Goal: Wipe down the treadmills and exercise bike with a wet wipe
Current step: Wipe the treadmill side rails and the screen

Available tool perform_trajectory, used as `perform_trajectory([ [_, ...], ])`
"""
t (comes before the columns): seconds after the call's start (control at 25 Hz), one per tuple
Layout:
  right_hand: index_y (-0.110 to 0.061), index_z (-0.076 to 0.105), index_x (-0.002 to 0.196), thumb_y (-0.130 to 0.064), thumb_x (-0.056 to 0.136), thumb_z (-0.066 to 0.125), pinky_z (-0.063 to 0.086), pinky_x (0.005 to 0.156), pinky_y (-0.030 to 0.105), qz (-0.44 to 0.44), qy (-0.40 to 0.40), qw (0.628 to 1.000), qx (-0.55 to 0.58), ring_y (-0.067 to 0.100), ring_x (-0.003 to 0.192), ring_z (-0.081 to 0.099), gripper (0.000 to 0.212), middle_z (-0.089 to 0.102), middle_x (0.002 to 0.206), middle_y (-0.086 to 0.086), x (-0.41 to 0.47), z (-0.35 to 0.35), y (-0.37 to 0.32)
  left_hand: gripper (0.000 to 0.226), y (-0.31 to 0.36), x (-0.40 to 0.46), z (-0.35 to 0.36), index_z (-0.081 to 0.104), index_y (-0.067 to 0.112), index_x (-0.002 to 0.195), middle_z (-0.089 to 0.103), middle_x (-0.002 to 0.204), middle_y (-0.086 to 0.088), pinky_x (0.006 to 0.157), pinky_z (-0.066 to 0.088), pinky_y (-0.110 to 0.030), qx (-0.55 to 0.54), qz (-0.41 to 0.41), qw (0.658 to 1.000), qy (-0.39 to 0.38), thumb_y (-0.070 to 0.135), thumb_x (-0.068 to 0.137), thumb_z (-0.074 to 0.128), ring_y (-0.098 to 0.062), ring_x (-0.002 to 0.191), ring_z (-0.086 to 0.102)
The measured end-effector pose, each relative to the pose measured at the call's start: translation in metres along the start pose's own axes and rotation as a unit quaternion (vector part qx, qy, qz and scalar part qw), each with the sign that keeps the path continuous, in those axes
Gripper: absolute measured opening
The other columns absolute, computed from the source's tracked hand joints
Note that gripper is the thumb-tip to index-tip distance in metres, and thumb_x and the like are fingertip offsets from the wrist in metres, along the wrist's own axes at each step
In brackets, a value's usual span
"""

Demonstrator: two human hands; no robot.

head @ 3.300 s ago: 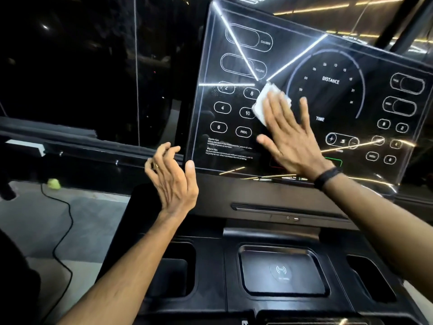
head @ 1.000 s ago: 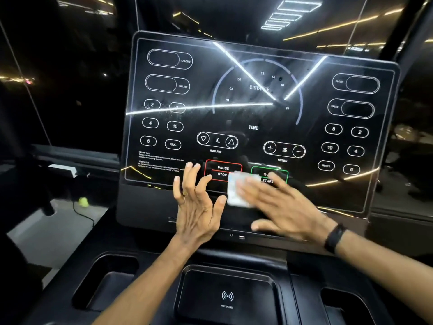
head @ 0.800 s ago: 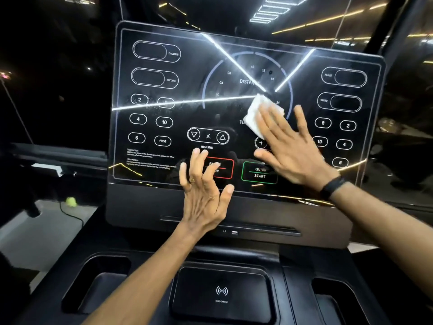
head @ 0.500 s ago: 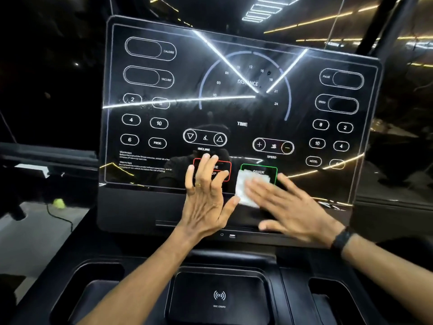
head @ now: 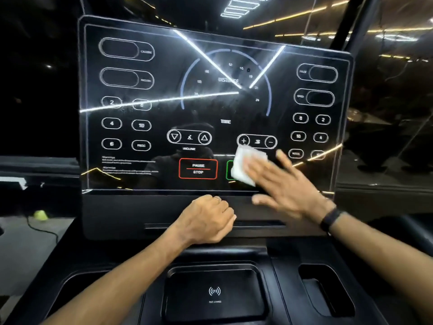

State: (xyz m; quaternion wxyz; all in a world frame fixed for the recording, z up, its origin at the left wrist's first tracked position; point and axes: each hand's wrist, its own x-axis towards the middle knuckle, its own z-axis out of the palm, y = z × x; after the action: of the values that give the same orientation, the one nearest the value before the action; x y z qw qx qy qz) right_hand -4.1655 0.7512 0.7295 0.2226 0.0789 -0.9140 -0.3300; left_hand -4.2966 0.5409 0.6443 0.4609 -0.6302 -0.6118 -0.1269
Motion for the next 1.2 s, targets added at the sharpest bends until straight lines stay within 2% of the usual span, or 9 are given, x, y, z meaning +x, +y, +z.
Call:
perform_trajectory([
  [0.16,-0.009,0.01,0.161,-0.056,0.106,0.015,-0.013,0.122,0.051,0.187,0.033,0.981,0.031,0.019,0.156,0.001,0.072,0.005,0.168,0.007,0.043,-0.017,0.024,0.031,-0.002,-0.001,-0.001,0.054,0.017,0.066,0.053,0.063,-0.002,0.053,0.043,-0.035,-0.004,0.003,1.0,-0.021,0.029,0.095,0.053,-0.022,0.055,0.051],
  [0.32,-0.011,0.011,0.161,-0.058,0.105,0.02,-0.009,0.124,0.047,0.034,-0.012,0.997,0.063,0.02,0.156,0.004,0.073,0.013,0.168,0.009,-0.021,0.014,-0.05,0.03,-0.002,-0.001,-0.003,0.053,0.018,0.067,0.053,0.064,-0.002,0.056,0.039,-0.035,0.012,-0.003,0.999,-0.033,0.031,0.094,0.052,-0.021,0.057,0.05],
  [0.4,-0.015,0.013,0.161,-0.06,0.105,0.019,-0.008,0.124,0.045,-0.024,-0.007,0.999,0.047,0.017,0.155,0.008,0.072,0.016,0.167,0.006,-0.033,0.016,-0.04,0.029,-0.001,-0.001,-0.002,0.053,0.019,0.067,0.053,0.064,-0.001,0.056,0.038,-0.034,0.01,-0.006,0.999,-0.031,0.031,0.093,0.052,-0.021,0.057,0.05],
  [0.52,-0.013,0.012,0.159,-0.059,0.104,0.014,-0.018,0.121,0.045,0.09,0.007,0.995,0.035,0.018,0.154,0.01,0.072,0.016,0.166,0.008,0.011,0.0,0.008,0.029,-0.001,0.001,0.0,0.053,0.018,0.067,0.054,0.065,-0.002,0.054,0.041,-0.036,-0.008,-0.004,0.999,-0.036,0.03,0.094,0.051,-0.022,0.057,0.051],
  [0.64,-0.01,0.005,0.161,-0.057,0.104,0.012,-0.023,0.119,0.048,0.239,0.019,0.967,0.085,0.02,0.156,-0.002,0.074,0.001,0.168,0.008,0.039,-0.011,0.02,0.031,-0.002,-0.001,0.0,0.054,0.017,0.068,0.053,0.065,-0.003,0.054,0.045,-0.037,-0.012,-0.006,0.999,-0.042,0.03,0.095,0.049,-0.022,0.056,0.051],
  [0.8,-0.007,0.012,0.16,-0.062,0.104,0.014,-0.014,0.122,0.049,0.123,-0.034,0.987,0.101,0.024,0.156,0.005,0.078,0.005,0.168,0.011,-0.031,0.013,-0.067,0.03,-0.001,-0.002,-0.001,0.053,0.019,0.068,0.053,0.065,-0.002,0.055,0.045,-0.037,-0.001,-0.009,0.999,-0.045,0.032,0.095,0.049,-0.022,0.058,0.051],
  [0.88,-0.009,0.015,0.16,-0.064,0.104,0.013,-0.014,0.122,0.049,0.088,-0.04,0.993,0.072,0.021,0.155,0.008,0.078,0.014,0.167,0.011,-0.045,0.02,-0.059,0.031,-0.001,0.0,-0.001,0.053,0.019,0.067,0.053,0.064,-0.002,0.054,0.043,-0.037,0.008,-0.006,0.999,-0.042,0.031,0.095,0.049,-0.022,0.057,0.051],
  [1.08,-0.012,0.002,0.161,-0.063,0.101,0.005,-0.023,0.118,0.048,0.289,-0.002,0.952,0.105,0.019,0.155,-0.006,0.079,-0.003,0.169,0.007,0.026,-0.007,0.023,0.031,-0.001,0.001,-0.003,0.053,0.018,0.067,0.053,0.064,-0.002,0.052,0.043,-0.036,-0.005,0.001,0.999,-0.051,0.031,0.095,0.049,-0.022,0.056,0.051],
  [1.2,-0.015,0.001,0.161,-0.061,0.103,0.012,-0.019,0.12,0.05,0.256,-0.018,0.958,0.126,0.023,0.156,-0.004,0.075,-0.004,0.169,0.008,0.007,-0.001,-0.025,0.031,-0.001,0.001,-0.004,0.053,0.017,0.068,0.052,0.065,-0.003,0.054,0.042,-0.037,0.008,0.0,0.998,-0.055,0.031,0.096,0.048,-0.022,0.057,0.05],
])
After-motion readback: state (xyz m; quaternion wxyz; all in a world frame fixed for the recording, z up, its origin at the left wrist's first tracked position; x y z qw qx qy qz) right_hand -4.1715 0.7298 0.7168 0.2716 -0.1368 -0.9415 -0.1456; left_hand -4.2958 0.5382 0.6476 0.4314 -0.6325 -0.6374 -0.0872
